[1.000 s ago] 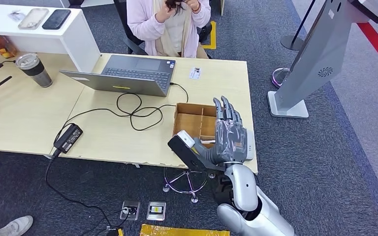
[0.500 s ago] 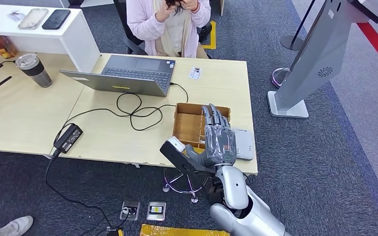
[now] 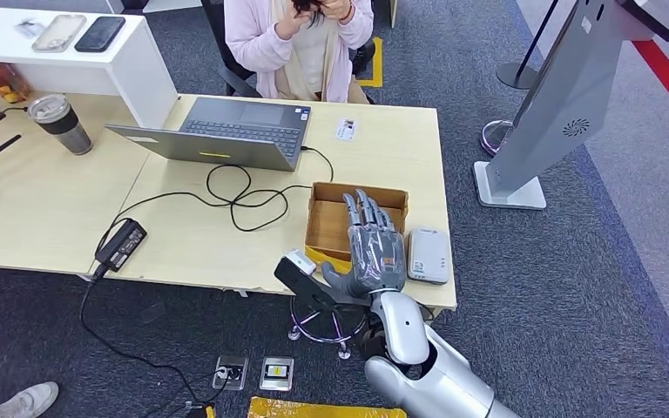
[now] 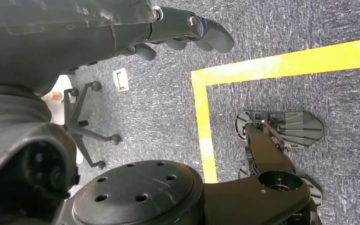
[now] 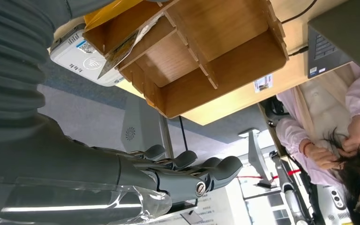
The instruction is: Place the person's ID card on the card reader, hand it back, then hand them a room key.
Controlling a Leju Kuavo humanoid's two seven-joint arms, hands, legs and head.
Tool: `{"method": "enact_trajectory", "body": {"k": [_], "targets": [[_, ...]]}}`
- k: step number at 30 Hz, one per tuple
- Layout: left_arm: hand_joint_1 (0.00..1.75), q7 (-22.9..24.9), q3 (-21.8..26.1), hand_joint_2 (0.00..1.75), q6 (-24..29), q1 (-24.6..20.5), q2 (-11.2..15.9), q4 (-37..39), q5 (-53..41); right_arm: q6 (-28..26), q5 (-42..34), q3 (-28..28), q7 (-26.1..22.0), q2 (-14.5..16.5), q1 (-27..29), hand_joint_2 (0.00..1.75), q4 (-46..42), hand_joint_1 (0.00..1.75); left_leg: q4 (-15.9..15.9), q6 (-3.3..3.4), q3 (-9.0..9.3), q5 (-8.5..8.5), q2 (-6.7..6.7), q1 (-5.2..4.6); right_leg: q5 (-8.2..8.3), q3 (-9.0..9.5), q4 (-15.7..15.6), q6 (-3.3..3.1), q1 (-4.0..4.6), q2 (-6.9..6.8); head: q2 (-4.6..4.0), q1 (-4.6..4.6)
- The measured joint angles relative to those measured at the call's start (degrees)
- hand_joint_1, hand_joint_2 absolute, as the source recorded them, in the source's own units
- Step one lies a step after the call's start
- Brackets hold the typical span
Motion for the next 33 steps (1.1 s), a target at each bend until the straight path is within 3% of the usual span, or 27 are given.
{"method": "enact_trajectory", "body": {"k": [8, 33], "targets": [[0.00, 0.1, -0.9, 0.00, -0.1, 0.0, 0.2, 0.0, 0.3, 0.6, -5.4, 1.0, -1.8, 0.2, -1.3, 1.75, 3.2, 0.00, 0.0, 0.00, 0.00, 0.00, 0.00, 0.00, 0.00, -0.01, 0.0, 0.00, 0.00, 0.00, 0.00, 0.01], [0.00, 0.6, -2.4, 0.00, 1.0, 0.0, 0.5, 0.0, 2.9, 2.7, -12.6, 3.8, -5.6, 0.1, -7.1, 1.75, 10.0, 0.00, 0.0, 0.00, 0.00, 0.00, 0.00, 0.00, 0.00, -0.01, 0.0, 0.00, 0.00, 0.01, 0.00, 0.01]]}}
